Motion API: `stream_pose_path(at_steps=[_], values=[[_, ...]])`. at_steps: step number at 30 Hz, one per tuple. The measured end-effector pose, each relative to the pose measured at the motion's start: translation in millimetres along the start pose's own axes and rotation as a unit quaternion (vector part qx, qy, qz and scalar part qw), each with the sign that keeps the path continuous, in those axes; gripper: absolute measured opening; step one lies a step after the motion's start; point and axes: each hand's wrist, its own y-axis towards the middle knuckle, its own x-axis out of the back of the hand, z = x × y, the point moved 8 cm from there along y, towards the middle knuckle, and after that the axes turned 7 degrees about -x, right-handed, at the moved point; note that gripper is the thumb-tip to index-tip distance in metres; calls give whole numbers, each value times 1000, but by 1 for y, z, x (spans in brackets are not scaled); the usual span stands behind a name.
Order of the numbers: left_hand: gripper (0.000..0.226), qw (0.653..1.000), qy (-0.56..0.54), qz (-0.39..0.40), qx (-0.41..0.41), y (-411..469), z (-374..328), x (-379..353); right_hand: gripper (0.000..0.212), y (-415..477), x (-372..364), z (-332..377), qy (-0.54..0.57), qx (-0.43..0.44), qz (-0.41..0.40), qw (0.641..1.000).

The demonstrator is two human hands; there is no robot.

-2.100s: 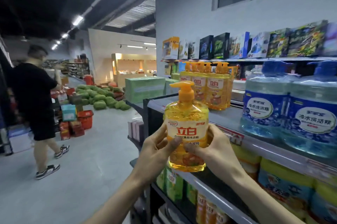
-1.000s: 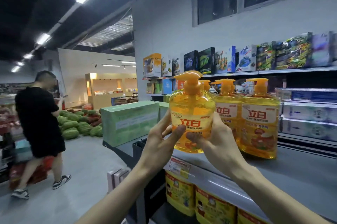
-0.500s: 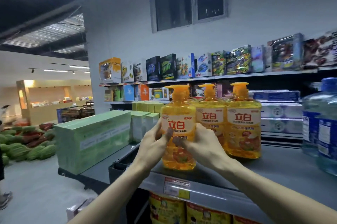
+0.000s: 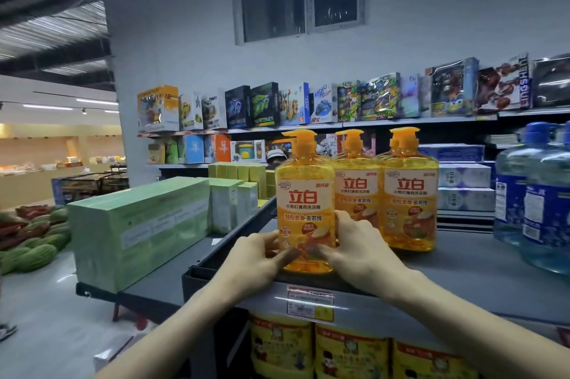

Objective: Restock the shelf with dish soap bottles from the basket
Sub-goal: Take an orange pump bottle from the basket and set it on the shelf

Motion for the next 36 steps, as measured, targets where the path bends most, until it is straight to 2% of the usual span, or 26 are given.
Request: stream_pose_path(at_steps=[5, 12, 26, 32, 36], values=[[22, 998, 59, 13, 30, 14, 11, 0, 51, 1, -6, 3, -7, -5, -34, 999], [27, 989, 135, 29, 52, 42, 24, 0, 50, 26, -17, -4, -27, -66, -17, 997], [42, 991, 114, 24, 61, 47, 48, -4, 55, 32, -23, -17, -45, -133, -24, 990], [37, 992, 110, -18, 50, 48, 51, 1, 37, 35, -24, -21, -48, -140, -30, 988], [35, 994, 92, -20, 56, 51, 57, 1, 34, 38, -25, -24, -54, -142, -31, 988]])
